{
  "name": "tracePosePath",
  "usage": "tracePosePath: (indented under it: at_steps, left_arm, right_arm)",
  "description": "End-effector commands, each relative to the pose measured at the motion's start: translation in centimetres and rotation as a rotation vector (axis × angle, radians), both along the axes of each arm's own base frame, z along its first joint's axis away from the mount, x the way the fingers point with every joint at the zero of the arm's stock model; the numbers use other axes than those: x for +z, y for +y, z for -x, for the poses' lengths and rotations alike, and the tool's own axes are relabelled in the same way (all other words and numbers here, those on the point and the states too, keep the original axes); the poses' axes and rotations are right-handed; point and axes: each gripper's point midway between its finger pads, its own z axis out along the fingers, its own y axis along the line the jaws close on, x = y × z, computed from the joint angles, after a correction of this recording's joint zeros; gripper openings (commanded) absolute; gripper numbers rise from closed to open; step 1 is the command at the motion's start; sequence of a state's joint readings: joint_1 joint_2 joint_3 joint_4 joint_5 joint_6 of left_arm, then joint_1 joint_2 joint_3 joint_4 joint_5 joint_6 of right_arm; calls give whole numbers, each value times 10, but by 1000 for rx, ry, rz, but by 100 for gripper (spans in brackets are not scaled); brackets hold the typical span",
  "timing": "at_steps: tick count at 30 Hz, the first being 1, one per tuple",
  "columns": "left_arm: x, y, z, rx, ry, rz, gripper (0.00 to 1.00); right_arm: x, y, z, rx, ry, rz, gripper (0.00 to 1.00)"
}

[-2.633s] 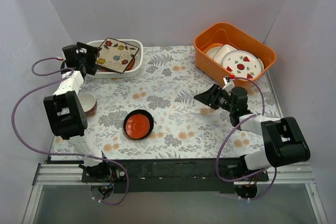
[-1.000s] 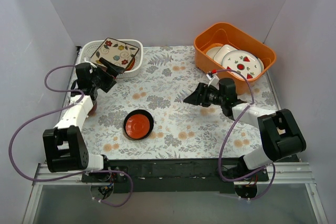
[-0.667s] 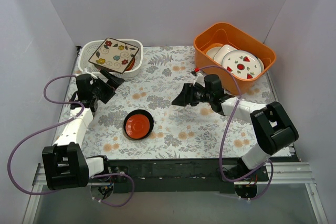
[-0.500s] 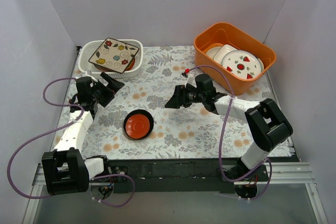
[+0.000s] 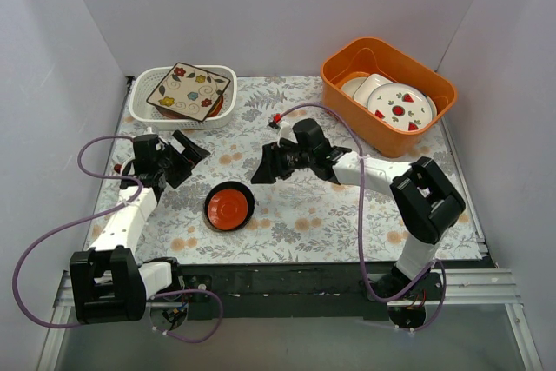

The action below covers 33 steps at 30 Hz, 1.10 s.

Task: Place the plates into the plastic bin on the countertop
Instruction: Pick up the plate at the center of the board.

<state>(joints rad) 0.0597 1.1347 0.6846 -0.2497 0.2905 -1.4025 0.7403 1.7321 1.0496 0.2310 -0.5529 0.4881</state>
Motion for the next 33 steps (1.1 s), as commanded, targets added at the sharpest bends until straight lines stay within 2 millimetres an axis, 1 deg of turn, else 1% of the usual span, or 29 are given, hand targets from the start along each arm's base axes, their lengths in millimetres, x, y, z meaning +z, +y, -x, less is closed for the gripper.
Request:
tracePosePath:
  at_steps: [1,2,3,4,5,7,8,11,13,14,16,17,18,19,20,22,23,24,25,29,33]
  left_arm:
    - [-12,1,12,-1,25,-30,93]
    - [-16,0,15,-4,34,-31,93]
    - [-17,0,16,-5,37,-31,93]
    - [-19,0,17,-4,40,-32,93]
    - [-21,0,19,-3,46,-36,93]
    - [-25,0,21,-2,56,-38,93]
    - [-26,0,22,-5,58,-43,93]
    - [-28,0,25,-7,67,-52,93]
    - [-26,-1,27,-10,64,-51,92]
    - [-25,-1,28,-11,64,-50,91]
    - [-24,-3,31,-15,66,-48,89]
    - [-24,-4,31,-17,69,-51,88]
    - [-25,-5,33,-23,73,-56,88]
    - [-26,-4,34,-24,78,-63,88]
    - [-27,-4,36,-21,85,-69,88]
    - [-29,-3,38,-18,95,-70,88]
    - [-29,-2,38,-17,95,-71,88]
    - [-29,-12,40,-49,95,-75,88]
    - [-30,-13,40,-53,99,-75,88]
    - [-32,-16,40,-64,103,-78,88]
    - [-33,-17,41,-70,106,-80,88]
  right_arm:
    - [5,17,0,45,-28,16,65]
    - [5,19,1,52,-27,19,63]
    - [-1,19,2,56,-24,43,63]
    - [-3,23,7,73,-27,56,63]
    - [1,29,5,81,-37,60,63]
    - [-6,32,10,97,-38,111,63]
    - [-5,36,7,94,-51,118,63]
    - [-11,39,12,112,-34,148,61]
    - [-11,41,14,119,-28,151,60]
    - [-15,42,15,123,-24,160,58]
    - [-12,46,16,132,-28,159,57]
    - [-19,46,17,137,-14,177,57]
    - [-15,49,17,142,-20,173,56]
    - [-17,50,17,145,-16,179,56]
    - [-25,49,19,153,-1,202,56]
    - [-25,53,19,160,-1,209,56]
    - [-32,54,21,169,11,219,55]
    - [-34,54,21,174,18,224,55]
    - [-33,56,22,182,18,218,55]
    - [-47,59,24,204,43,228,55]
    - [-51,60,23,205,52,240,54]
